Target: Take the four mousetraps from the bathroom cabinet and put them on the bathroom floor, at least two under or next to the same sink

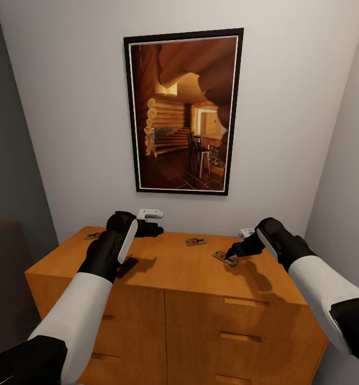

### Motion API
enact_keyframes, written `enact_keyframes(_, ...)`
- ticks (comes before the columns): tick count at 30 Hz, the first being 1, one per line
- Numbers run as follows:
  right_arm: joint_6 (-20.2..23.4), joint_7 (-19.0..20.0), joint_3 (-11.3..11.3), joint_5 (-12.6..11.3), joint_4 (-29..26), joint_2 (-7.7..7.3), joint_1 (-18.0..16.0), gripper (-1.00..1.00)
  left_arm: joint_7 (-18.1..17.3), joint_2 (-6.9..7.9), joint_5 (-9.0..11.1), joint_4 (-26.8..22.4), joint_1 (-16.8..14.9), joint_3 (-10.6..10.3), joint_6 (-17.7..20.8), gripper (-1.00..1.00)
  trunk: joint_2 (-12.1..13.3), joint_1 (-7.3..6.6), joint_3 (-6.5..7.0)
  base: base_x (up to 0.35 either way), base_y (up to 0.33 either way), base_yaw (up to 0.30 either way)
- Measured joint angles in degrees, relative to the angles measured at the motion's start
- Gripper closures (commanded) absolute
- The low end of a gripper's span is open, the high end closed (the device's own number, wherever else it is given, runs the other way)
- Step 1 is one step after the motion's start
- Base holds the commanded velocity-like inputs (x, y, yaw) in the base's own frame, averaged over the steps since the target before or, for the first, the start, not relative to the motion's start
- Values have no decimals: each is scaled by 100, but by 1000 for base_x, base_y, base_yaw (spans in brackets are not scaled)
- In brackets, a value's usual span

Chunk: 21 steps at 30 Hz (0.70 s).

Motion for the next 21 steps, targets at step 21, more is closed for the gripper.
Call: enact_keyframes(21,0,3,1,19,1,0,0,-100,0,-3,1,0,0,0,0,-100,0,0,0,65,0,0)
